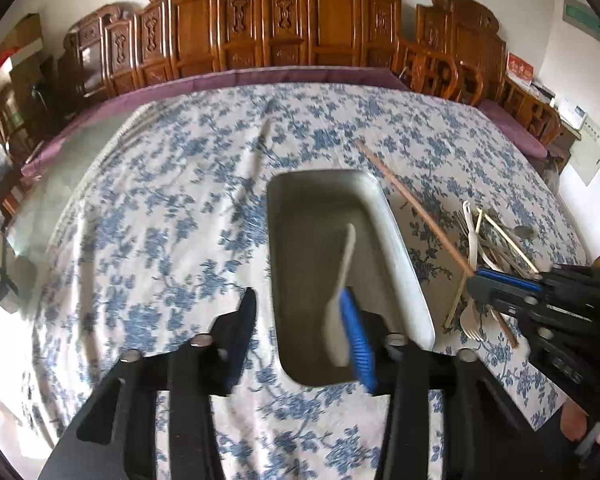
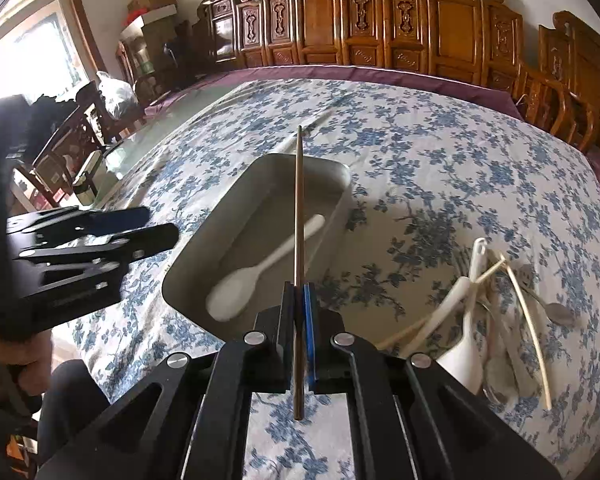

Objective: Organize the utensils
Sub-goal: 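Lower the spoon into the grey tray and open the left tool while the right tool carries the chopstick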

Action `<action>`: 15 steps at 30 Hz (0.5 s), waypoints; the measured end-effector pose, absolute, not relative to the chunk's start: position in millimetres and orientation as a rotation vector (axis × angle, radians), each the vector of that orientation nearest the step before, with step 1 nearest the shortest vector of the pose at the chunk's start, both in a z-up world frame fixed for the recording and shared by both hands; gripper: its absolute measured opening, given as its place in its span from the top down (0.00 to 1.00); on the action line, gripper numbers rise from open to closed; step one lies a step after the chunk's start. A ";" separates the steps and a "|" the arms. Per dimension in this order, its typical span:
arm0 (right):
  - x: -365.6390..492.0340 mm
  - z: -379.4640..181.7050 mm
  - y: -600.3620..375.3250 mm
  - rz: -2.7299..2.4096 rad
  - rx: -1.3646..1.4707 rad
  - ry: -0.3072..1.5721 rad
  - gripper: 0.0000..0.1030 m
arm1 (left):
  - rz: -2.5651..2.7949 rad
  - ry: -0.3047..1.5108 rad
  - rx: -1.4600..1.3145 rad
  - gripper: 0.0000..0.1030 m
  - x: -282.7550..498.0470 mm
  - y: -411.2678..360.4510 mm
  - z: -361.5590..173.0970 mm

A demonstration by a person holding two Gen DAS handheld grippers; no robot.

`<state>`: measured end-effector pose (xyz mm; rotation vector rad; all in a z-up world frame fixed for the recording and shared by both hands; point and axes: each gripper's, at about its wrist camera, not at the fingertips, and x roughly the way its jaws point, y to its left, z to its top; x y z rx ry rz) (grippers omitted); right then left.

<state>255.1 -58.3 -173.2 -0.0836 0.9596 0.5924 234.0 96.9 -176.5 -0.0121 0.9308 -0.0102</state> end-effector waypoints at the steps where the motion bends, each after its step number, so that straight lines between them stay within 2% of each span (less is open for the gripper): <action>1: 256.8 -174.7 -54.7 0.593 -0.083 0.964 0.94 | -0.015 0.921 -0.018 0.57 229.9 100.3 -173.4; 9: 268.7 -187.1 -28.8 0.599 -0.098 0.998 0.94 | -0.026 0.883 -0.063 0.55 215.6 120.5 -160.6; 10: 270.2 -189.3 -25.2 0.598 -0.106 1.005 0.94 | -0.026 0.877 -0.070 0.49 214.4 123.5 -159.3; 11: 271.2 -191.6 -22.2 0.598 -0.111 1.012 0.94 | -0.021 0.866 -0.075 0.34 212.8 126.2 -157.6; 12: 272.2 -193.7 -19.6 0.598 -0.115 1.019 0.94 | -0.017 0.841 -0.076 0.31 210.2 128.6 -154.6; 15: 275.2 -200.9 -11.3 0.593 -0.134 1.037 0.94 | -0.020 0.834 -0.054 0.31 209.3 131.0 -150.5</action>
